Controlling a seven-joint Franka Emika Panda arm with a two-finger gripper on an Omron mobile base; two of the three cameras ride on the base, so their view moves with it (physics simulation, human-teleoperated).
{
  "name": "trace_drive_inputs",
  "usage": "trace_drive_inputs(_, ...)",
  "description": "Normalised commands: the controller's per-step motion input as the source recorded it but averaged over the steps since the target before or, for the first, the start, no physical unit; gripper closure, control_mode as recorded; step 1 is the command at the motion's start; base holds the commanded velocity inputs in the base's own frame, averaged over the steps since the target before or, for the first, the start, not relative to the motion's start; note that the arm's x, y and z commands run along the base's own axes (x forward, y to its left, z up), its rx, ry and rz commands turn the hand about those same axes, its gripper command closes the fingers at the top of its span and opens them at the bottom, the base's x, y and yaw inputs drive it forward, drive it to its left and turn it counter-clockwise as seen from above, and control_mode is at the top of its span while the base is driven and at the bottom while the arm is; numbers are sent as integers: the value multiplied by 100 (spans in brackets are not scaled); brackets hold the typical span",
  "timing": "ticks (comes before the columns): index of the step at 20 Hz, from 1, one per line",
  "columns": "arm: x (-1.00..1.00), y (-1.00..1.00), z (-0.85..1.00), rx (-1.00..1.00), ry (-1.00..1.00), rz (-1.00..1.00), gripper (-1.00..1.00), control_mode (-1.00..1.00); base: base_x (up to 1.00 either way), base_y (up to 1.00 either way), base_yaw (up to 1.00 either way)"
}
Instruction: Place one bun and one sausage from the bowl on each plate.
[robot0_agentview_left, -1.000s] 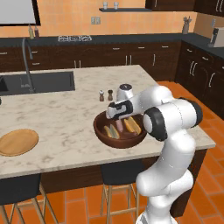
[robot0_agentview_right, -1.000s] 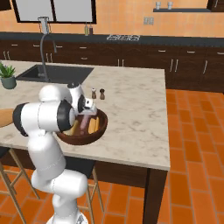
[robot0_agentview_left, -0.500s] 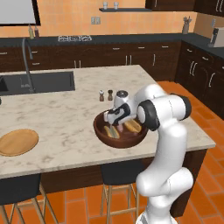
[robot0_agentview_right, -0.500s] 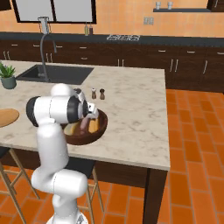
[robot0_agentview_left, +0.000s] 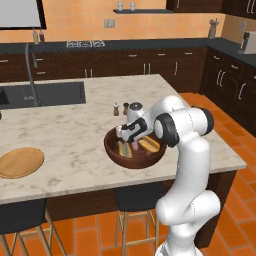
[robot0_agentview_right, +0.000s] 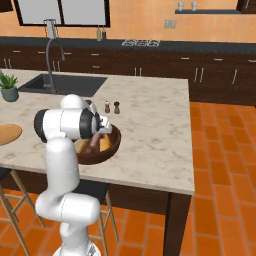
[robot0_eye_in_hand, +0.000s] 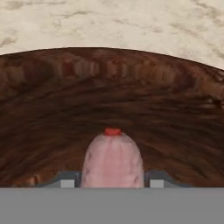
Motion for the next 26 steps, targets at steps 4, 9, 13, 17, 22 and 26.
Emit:
trace_drive_inputs(4, -43, -4, 50, 2, -9, -5, 100, -100, 0, 0, 0)
trace_drive_inputs(9, -73, -29, 100, 19, -9, -4, 100, -100, 0, 0, 0)
trace_drive_inputs(13, -69, -29, 100, 20, 6, -7, 100, -100, 0, 0, 0)
trace_drive_inputs(17, -79, -24, 100, 10, 17, -10, 100, -100, 0, 0, 0)
trace_drive_inputs(22, -92, -9, 100, 0, 33, -11, 100, -100, 0, 0, 0)
trace_drive_inputs(26, -96, 0, 99, -1, 37, -11, 100, -100, 0, 0, 0)
